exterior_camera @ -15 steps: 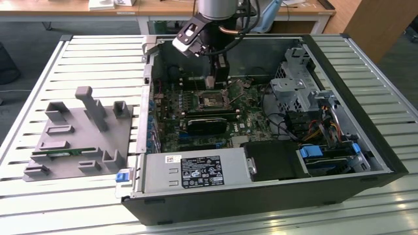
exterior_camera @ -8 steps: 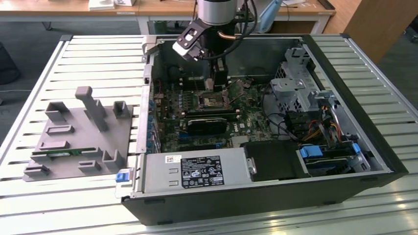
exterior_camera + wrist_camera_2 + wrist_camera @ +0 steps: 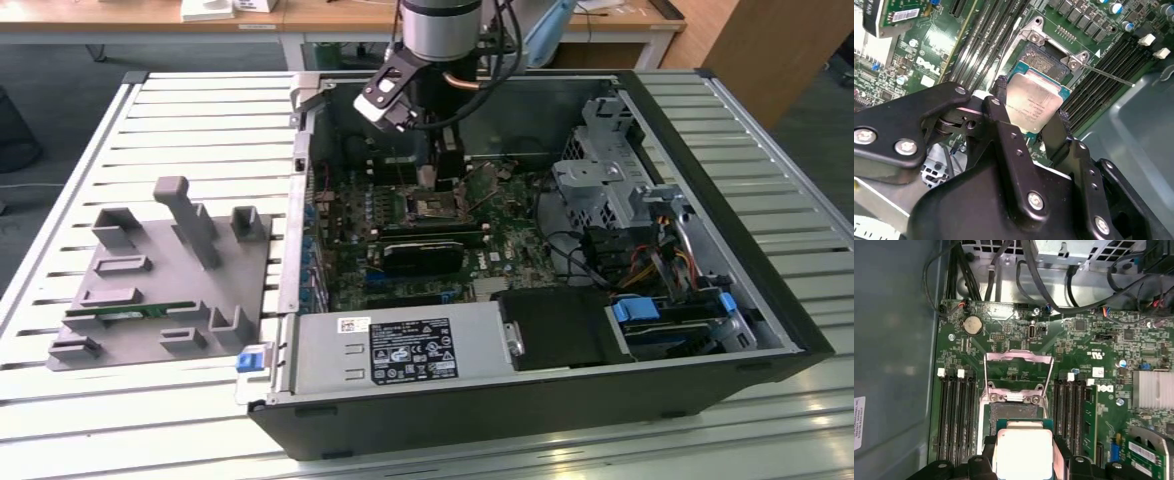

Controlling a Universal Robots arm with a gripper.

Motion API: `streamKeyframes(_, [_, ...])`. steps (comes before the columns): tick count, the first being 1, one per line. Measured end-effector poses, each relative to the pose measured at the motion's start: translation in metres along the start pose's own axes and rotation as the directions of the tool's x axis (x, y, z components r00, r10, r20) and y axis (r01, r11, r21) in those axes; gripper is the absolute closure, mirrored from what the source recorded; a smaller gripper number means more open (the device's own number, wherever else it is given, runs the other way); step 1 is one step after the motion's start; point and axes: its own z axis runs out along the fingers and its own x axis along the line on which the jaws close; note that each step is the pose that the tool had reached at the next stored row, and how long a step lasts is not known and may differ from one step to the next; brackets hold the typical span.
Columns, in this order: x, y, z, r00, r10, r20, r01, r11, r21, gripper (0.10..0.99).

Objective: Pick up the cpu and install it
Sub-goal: 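Place the cpu into insertion slot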

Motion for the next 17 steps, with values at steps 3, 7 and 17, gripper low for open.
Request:
streamKeyframes(3, [0.0029, -0.0003, 0.0054, 1.0, 0.0, 0.0027, 0.0, 1.0, 0.0, 0.557])
streamKeyframes(7, [0.0051, -0.0006, 0.0126, 1.0, 0.0, 0.0063, 0.0, 1.0, 0.0, 0.557])
streamKeyframes(17, [0.0064, -0.0017, 0.028, 0.9999, 0.002, 0.0126, -0.002, 1.0, 0.001, 0.557])
